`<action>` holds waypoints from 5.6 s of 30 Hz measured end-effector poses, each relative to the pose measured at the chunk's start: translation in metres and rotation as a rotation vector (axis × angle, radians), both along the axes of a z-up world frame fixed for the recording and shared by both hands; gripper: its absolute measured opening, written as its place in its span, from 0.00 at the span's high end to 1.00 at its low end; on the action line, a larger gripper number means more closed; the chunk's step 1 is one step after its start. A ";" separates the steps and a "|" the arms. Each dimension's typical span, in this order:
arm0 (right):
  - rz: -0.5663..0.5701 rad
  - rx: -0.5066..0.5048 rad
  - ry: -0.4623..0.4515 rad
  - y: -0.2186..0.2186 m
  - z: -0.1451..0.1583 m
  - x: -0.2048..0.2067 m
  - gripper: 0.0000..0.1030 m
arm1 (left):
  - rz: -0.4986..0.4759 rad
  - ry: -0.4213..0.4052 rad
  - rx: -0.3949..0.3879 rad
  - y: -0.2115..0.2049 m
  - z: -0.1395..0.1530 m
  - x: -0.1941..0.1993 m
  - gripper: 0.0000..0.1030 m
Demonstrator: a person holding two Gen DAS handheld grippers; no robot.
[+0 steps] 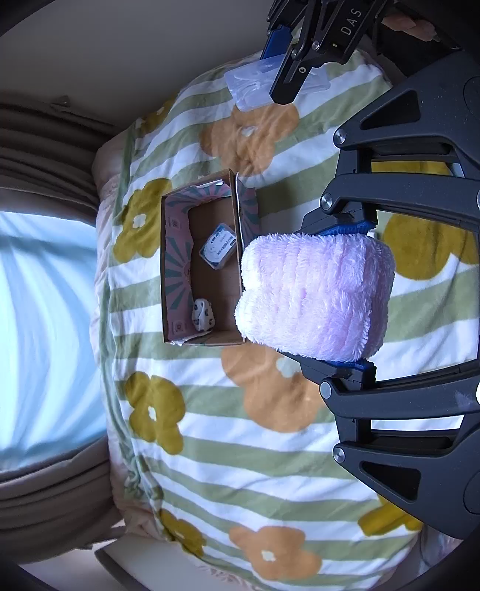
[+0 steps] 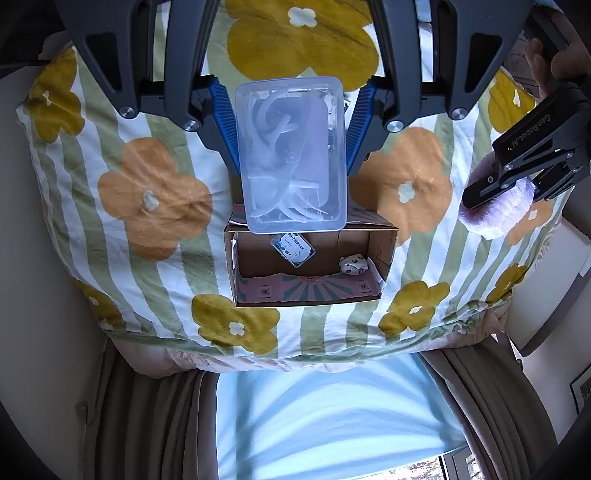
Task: Organize objects
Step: 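Carry the towel roll and clear box over the cardboard box with both tools, then lower both items into the box and open both tools, then withdraw both tools from the box toward the remaining items, then lower the left tool over the blue cube while the right tool reaches the lipstick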
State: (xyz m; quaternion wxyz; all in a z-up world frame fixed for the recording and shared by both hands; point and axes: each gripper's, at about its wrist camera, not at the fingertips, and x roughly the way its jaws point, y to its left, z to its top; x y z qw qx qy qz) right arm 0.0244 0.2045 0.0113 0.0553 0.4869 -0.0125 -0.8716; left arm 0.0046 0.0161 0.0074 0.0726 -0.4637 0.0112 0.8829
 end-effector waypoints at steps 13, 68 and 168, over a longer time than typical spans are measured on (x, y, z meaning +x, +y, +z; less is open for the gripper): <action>-0.004 0.004 0.020 0.004 0.014 -0.043 0.51 | 0.000 -0.040 0.014 0.002 0.002 -0.045 0.58; -0.067 0.072 -0.387 0.009 -0.209 -0.312 0.47 | -0.153 -0.379 -0.140 0.072 -0.234 -0.289 0.55; 0.169 0.028 -0.045 -0.004 -0.106 0.013 0.07 | -0.071 -0.170 0.011 -0.019 -0.109 -0.019 0.05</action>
